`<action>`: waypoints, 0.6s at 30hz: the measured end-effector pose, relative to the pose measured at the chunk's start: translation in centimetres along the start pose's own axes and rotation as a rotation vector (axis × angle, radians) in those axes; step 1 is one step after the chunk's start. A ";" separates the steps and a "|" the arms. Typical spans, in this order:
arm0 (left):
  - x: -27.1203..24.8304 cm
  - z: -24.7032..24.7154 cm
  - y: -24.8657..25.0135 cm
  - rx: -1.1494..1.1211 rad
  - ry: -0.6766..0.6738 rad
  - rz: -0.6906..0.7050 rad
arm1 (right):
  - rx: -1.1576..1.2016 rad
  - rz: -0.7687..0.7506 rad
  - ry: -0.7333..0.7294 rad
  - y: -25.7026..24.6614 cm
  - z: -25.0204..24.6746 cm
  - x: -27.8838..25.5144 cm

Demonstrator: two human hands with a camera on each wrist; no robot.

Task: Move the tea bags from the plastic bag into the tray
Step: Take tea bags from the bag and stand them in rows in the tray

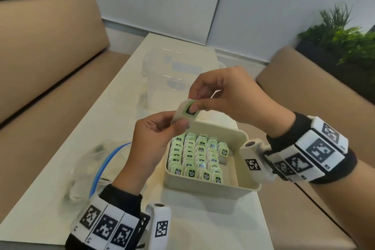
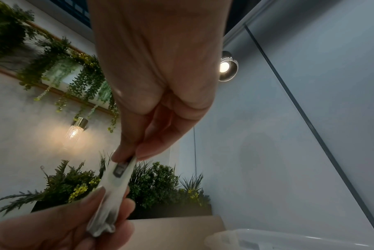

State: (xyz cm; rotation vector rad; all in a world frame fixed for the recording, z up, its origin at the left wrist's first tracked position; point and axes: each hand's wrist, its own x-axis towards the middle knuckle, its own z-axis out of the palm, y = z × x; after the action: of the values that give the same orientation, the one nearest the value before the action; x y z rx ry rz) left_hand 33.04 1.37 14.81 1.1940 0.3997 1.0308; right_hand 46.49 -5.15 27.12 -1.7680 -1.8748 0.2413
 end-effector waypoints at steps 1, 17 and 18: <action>-0.1 0.2 0.0 0.004 -0.007 -0.002 | -0.004 0.000 -0.004 0.0 0.0 -0.1; 0.2 -5.5 -1.8 0.068 0.096 -0.127 | -0.603 0.406 -0.836 12.7 3.1 -3.1; 0.2 -5.6 -1.8 0.068 0.103 -0.125 | -0.603 0.419 -0.884 13.8 3.7 -3.1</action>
State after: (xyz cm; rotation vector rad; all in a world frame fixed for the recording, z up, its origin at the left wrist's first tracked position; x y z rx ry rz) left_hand 29.81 4.75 11.17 1.1638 0.5868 0.9795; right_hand 56.55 -5.64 16.52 -2.7900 -2.2714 0.7860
